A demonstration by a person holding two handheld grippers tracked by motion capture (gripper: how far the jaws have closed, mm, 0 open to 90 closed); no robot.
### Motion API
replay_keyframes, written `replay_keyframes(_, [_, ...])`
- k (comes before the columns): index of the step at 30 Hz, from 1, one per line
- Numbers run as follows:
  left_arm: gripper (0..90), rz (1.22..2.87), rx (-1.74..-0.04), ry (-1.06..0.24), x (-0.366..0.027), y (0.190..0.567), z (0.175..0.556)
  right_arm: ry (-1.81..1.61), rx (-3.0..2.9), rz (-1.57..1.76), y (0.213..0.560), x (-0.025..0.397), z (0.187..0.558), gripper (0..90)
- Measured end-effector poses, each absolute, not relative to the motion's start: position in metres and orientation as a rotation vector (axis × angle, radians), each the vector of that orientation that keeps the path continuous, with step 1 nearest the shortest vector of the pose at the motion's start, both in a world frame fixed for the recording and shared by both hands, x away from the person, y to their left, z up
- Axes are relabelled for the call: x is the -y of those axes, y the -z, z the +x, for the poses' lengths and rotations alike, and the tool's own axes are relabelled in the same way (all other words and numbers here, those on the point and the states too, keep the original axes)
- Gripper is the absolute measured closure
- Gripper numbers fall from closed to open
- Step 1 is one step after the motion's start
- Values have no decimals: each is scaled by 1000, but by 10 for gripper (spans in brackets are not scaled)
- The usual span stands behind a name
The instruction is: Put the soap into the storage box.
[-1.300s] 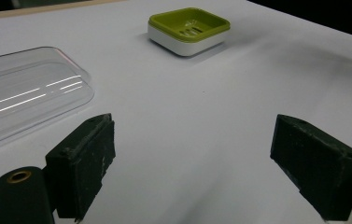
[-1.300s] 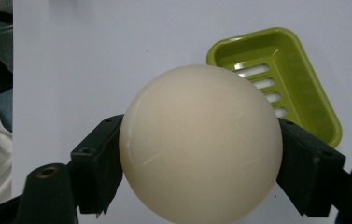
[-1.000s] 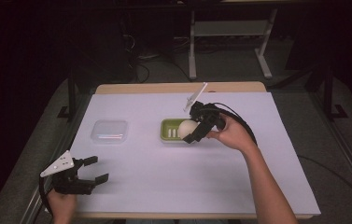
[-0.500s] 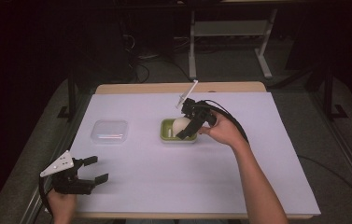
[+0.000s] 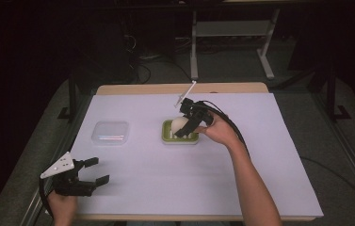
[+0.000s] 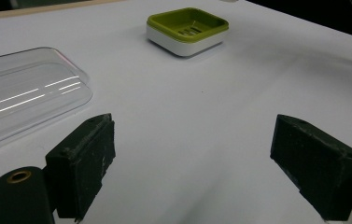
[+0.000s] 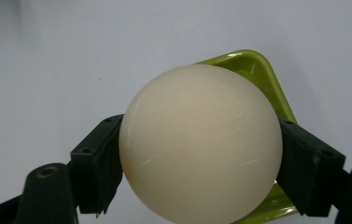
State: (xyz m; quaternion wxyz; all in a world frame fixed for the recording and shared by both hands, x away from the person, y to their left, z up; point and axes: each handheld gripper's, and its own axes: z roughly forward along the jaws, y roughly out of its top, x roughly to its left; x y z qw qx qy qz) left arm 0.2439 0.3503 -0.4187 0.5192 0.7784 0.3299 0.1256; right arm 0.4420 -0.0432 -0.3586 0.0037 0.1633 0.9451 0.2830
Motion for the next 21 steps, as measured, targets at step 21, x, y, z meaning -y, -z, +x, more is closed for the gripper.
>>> replay_keyframes(21, [132,1866,-792,-299,-350,419,244,-840,-2970,594,377,39,455,226])
